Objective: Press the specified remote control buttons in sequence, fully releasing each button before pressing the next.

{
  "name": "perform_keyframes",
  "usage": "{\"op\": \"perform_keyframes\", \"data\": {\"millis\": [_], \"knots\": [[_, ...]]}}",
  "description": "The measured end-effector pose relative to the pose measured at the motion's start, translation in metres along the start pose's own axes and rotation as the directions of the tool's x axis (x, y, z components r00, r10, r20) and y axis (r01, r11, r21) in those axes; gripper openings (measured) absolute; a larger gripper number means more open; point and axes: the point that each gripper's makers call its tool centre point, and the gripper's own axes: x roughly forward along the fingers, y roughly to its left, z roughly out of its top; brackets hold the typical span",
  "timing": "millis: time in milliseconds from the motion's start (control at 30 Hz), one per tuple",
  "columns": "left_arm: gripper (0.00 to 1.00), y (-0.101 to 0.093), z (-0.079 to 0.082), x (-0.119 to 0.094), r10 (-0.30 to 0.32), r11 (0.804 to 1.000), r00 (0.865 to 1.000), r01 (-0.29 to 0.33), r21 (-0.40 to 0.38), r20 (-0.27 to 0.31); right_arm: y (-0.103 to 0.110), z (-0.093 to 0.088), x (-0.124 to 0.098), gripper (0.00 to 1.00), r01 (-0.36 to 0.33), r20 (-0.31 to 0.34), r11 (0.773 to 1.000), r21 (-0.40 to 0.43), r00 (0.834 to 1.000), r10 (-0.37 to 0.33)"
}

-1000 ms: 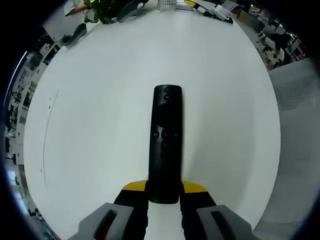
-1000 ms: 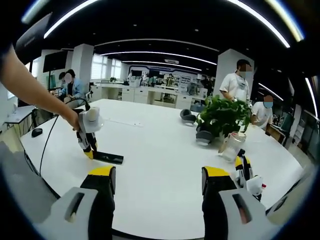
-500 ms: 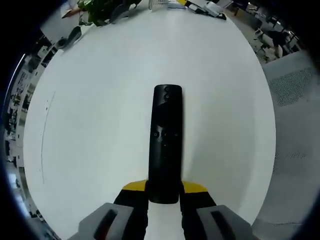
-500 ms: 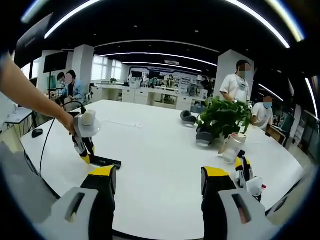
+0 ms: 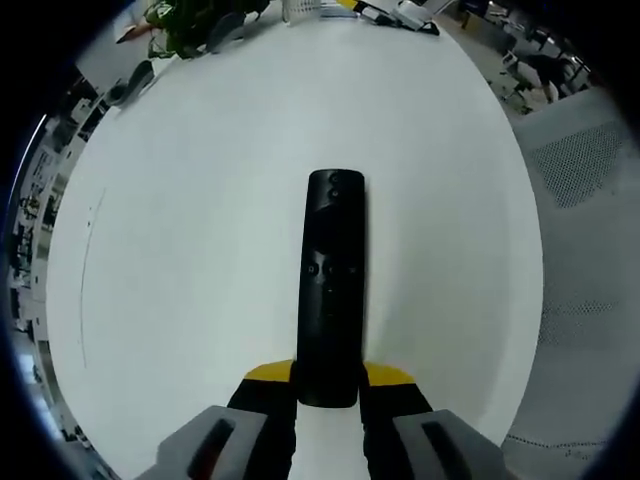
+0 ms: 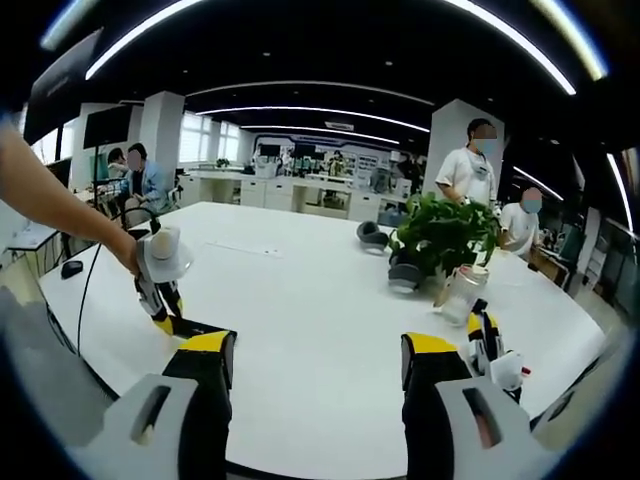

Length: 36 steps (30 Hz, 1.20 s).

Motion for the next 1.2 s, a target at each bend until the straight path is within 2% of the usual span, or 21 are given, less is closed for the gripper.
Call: {"op": "perform_keyframes", "data": {"millis": [300, 467, 500, 967, 1200], "knots": [[0.23, -0.010, -0.001, 0.000, 0.001, 1.000, 1.000, -0.001, -0.009, 0.027, 0.002, 0.002, -0.001, 0.71, -0.011, 0.010, 1.000, -0.001, 1.000, 0.011], [0.23, -0.020, -0.001, 0.000, -0.006, 1.000, 1.000, 0.006, 0.016, 0.018, 0.001, 0.002, -0.001, 0.71, -0.009, 0.013, 1.000, 0.001, 1.000, 0.009], [0.23, -0.022, -0.001, 0.000, -0.006, 0.999, 1.000, 0.005, 0.039, 0.022, 0.001, 0.002, -0.001, 0.71, -0.008, 0.013, 1.000, 0.002, 1.000, 0.008], [0.23, -0.036, -0.005, -0.003, 0.005, 0.999, 0.993, -0.001, -0.033, 0.115, 0.002, 0.003, -0.002, 0.71, -0.014, 0.020, 1.000, 0.002, 1.000, 0.014], [0.23, -0.044, -0.005, -0.005, 0.011, 1.000, 0.990, -0.007, -0.030, 0.139, 0.004, 0.004, -0.002, 0.71, -0.023, 0.022, 1.000, -0.001, 1.000, 0.023]]}}
